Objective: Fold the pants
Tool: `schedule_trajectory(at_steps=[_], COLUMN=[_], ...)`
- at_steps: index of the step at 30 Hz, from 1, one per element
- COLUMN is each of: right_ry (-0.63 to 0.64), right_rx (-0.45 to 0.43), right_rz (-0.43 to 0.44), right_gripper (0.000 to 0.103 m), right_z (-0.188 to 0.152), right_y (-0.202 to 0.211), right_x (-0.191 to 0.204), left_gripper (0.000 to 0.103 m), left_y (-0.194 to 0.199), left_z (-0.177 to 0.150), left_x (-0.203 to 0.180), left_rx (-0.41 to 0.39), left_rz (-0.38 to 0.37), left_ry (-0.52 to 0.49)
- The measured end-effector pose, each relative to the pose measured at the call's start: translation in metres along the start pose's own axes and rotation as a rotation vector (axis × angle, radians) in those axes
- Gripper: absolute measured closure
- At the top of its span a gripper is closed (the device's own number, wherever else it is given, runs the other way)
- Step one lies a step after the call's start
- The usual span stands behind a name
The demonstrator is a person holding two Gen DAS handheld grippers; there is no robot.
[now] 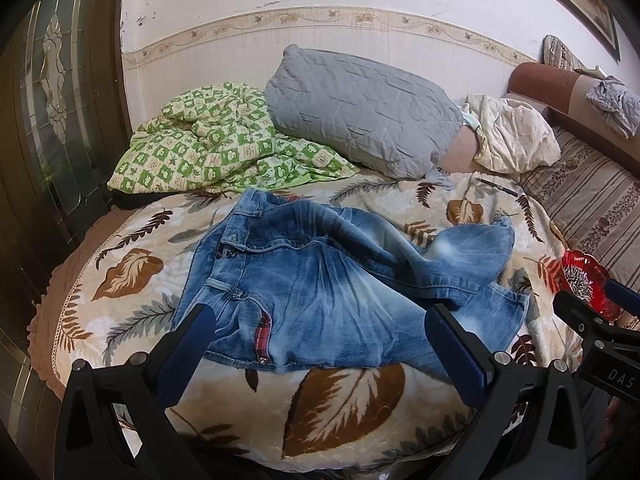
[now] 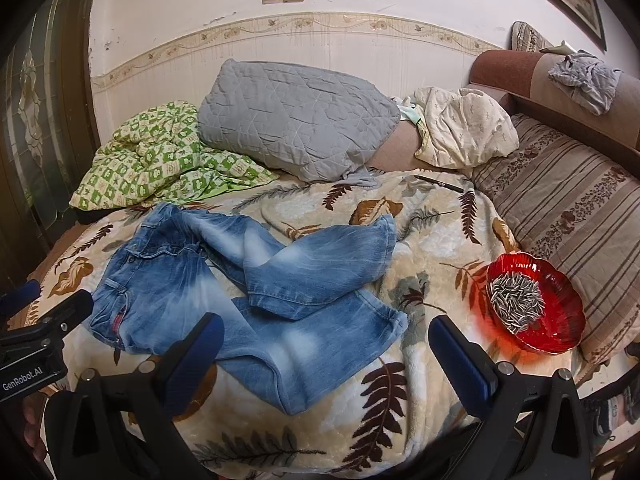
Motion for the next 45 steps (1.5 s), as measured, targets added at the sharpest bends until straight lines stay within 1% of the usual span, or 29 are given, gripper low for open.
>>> schedule_trajectory(at_steps=[16, 27, 30, 32, 34, 36, 37, 38, 39, 40, 41, 43, 45], right_ry=[-0.007, -0.014, -0.013, -0.010, -0.019, -0.050, -0.073, -0.092, -0.107, -0.122, -0.145, -0.182, -0.201], right_rx=[0.007, 0.024, 0.028, 0.034, 0.049, 0.064, 0.067, 0.073, 0.085, 0.091, 0.100, 0.112, 0.105], right_rz=[0.002, 0.002, 0.001, 0.006, 0.011, 0.054, 0.080, 0.085, 0.079, 0.082, 0.082, 0.087, 0.106], right_gripper=[0.000, 0.000, 0.000, 0.000, 0.000, 0.000, 0.000, 0.000, 0.000, 0.000, 0.000, 0.000, 0.000], right_z=[-0.002, -0.005, -0.006, -0.008, -0.011, -0.015, -0.018, -0.021, -0.024, -0.026, -0.028, -0.030, -0.028], right_y=[0.000, -0.007, -0.010, -0.013, -0.017, -0.021, -0.024, -0.027, -0.032, -0.036, -0.041, -0.051, -0.060], right_x=[-0.003, -0.006, -0.008, -0.011, -0.019, -0.028, -0.034, -0.043, -0.054, -0.062, -0.073, -0.091, -0.104], left_gripper=[0.000, 0.000, 0.000, 0.000, 0.000, 0.000, 0.000, 0.000, 0.000, 0.000, 0.000, 0.000, 0.000], left_y=[-0.002, -0.008, -0.011, -0.014, -0.021, -0.029, -0.036, -0.043, -0.051, -0.059, -0.070, -0.086, -0.100], left_z=[-0.002, -0.004, -0.005, -0.005, -0.008, -0.009, -0.012, -0.015, -0.021, -0.026, -0.031, -0.032, -0.033], left_x=[0.000, -0.010, -0.013, -0.019, -0.031, -0.040, -0.047, -0.054, -0.067, -0.077, -0.086, -0.099, -0.110], left_rx=[0.006, 0.026, 0.030, 0.033, 0.061, 0.069, 0.086, 0.111, 0.151, 0.187, 0.218, 0.227, 0.241], left_rz=[-0.001, 0.000, -0.011, -0.046, -0.130, -0.161, -0.171, -0.199, -0.250, -0.283, -0.293, -0.282, -0.279], left_ry=[-0.002, -0.020, -0.021, -0.012, -0.010, -0.052, -0.078, -0.088, -0.086, -0.076, -0.067, -0.072, -0.054])
Point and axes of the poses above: each gripper's, at about its wrist camera, not at the fingertips, and y roughly against the way its jaws point, x to its left, z to its top, the point moved 10 cm from there along -y, roughly the way its jaws point, and after that the axes turned 10 degrees about -x, right-handed, at the moved point
